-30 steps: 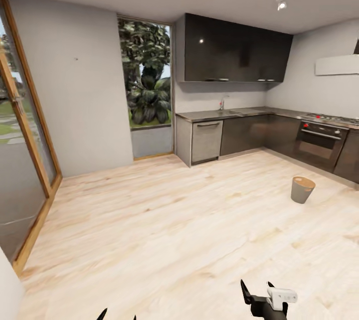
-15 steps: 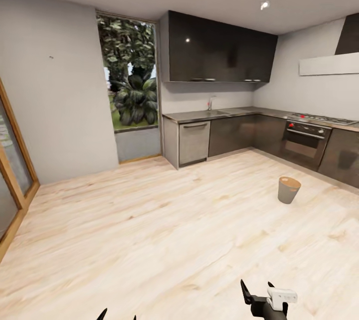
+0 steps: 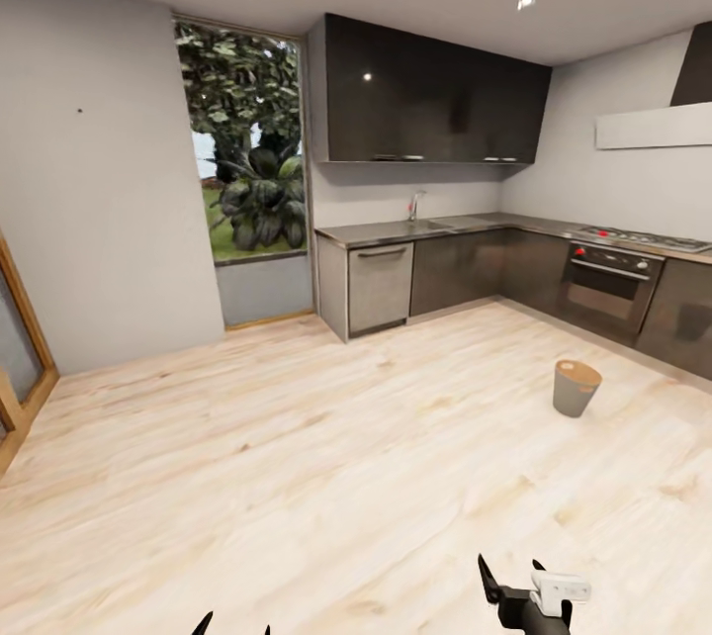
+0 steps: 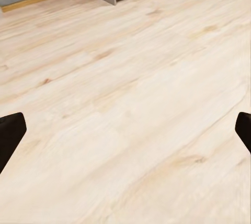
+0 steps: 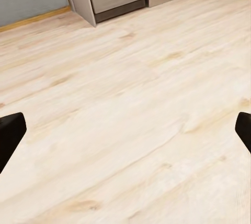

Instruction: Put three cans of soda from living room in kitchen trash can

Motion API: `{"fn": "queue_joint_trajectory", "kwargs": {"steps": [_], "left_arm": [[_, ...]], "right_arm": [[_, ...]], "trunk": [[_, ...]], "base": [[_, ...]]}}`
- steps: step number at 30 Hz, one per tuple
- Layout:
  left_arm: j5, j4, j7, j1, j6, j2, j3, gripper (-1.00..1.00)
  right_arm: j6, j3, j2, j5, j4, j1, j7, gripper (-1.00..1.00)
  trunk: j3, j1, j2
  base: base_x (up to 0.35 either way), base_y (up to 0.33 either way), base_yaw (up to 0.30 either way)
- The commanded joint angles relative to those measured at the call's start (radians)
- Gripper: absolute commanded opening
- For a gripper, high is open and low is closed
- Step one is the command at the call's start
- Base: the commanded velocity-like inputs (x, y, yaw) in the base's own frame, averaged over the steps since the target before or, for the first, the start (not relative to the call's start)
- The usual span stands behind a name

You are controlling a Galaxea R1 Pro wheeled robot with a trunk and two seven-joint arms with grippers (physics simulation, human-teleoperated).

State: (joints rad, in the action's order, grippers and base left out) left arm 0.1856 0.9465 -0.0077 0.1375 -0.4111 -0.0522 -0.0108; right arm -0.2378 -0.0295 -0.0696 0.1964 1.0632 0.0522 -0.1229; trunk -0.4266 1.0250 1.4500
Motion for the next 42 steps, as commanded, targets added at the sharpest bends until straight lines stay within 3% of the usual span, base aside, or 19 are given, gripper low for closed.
{"fn": "queue_joint_trajectory", "kwargs": {"steps": [1,14,21,42], "left_arm": [[0.0,0.0,0.0,0.0,0.0,0.0,0.0,1.0],[-0.001,0.0,0.0,0.0,0.0,0.0,0.0,1.0],[0.0,0.0,0.0,0.0,0.0,0.0,0.0,1.0],[0.0,-0.001,0.0,0.0,0.0,0.001,-0.001,1.0]], "right_arm": [[0.0,-0.001,0.0,0.0,0.0,0.0,0.0,1.0],[0.006,0.006,0.009,0.002,0.0,0.0,0.005,1.0],[0.009,0.008,0.031,0.003,0.0,0.0,0.103,1.0],[0.009,0.005,0.031,0.003,0.0,0.0,0.12,1.0]], "trunk": [[0.0,0.0,0.0],[0.0,0.0,0.0],[0.002,0.0,0.0],[0.007,0.0,0.0]], "base": [[0.297,-0.105,0.0],[0.298,-0.104,-0.025],[0.298,-0.1,-0.217],[0.298,-0.099,-0.248]]}}
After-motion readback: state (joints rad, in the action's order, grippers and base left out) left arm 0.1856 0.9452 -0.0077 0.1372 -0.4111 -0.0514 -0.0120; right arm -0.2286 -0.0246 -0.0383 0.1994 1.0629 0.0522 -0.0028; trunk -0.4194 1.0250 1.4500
